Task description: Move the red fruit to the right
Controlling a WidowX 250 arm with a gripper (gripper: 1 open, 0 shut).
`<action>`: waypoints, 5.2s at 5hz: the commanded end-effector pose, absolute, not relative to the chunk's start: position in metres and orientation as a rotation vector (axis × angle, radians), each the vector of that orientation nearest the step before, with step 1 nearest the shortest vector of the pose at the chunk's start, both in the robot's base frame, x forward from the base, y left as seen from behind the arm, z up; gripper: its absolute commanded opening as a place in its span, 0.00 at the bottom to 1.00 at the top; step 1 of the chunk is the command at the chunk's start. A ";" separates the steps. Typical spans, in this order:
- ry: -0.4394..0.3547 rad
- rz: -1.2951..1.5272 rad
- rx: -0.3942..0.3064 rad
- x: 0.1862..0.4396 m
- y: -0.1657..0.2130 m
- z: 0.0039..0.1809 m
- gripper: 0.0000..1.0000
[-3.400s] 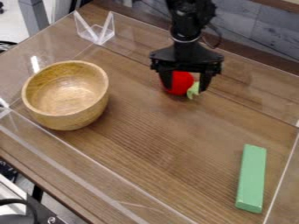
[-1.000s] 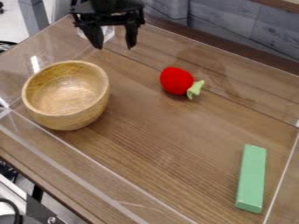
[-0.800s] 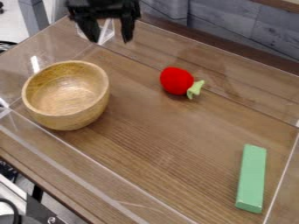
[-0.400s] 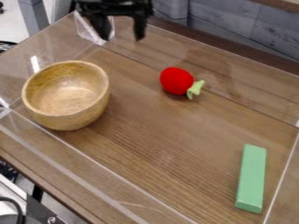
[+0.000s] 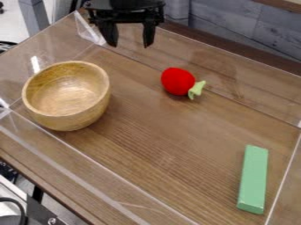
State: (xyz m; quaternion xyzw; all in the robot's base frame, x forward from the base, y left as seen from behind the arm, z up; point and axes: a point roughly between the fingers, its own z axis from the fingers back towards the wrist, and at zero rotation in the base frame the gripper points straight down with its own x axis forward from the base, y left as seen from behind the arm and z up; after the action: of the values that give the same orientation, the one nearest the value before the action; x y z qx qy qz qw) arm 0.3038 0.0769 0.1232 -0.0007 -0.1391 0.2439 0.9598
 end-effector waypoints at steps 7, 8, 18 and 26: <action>-0.228 0.572 -0.023 0.314 0.062 0.124 1.00; -0.214 0.623 -0.035 0.330 0.049 0.112 0.00; -0.108 1.018 0.058 0.378 0.065 0.048 0.00; 0.121 1.253 0.027 0.384 0.025 0.029 0.00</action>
State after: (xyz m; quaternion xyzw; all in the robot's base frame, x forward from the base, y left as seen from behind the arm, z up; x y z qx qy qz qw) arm 0.3688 0.0421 0.0205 0.0319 0.0797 0.6031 0.7930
